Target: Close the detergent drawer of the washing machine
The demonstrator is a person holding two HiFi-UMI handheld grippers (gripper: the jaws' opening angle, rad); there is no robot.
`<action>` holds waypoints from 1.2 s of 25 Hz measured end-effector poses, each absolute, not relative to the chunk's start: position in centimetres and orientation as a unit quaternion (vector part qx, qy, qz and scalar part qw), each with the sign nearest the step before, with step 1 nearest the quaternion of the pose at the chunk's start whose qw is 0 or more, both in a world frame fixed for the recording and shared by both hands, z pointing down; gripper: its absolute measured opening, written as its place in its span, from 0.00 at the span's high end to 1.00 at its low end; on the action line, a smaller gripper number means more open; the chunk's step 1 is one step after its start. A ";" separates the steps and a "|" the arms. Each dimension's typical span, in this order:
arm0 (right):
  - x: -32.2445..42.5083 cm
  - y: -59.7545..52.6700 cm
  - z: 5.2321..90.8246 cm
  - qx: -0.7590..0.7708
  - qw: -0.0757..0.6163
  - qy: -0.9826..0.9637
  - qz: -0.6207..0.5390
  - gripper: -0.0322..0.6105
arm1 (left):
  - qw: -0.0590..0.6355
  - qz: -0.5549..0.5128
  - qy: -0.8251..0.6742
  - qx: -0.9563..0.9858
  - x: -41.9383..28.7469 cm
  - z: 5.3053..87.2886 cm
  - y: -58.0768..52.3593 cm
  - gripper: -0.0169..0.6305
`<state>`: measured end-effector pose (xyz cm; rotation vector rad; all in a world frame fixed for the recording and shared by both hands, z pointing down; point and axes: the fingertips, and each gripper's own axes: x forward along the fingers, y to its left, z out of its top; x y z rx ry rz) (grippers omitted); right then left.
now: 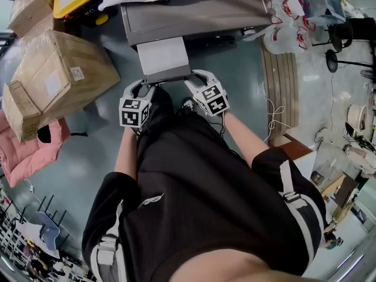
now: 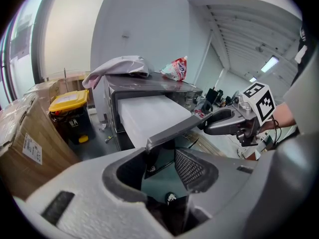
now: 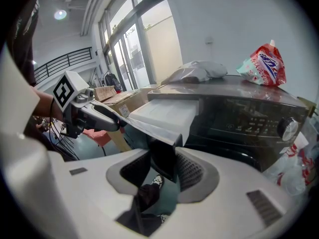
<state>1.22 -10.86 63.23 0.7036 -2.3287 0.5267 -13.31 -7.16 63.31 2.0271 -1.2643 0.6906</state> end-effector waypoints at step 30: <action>0.3 -13.3 62.6 0.285 0.314 -0.884 0.199 0.71 | 0.325 0.256 -0.476 0.776 -14.0 63.2 -9.3 0.69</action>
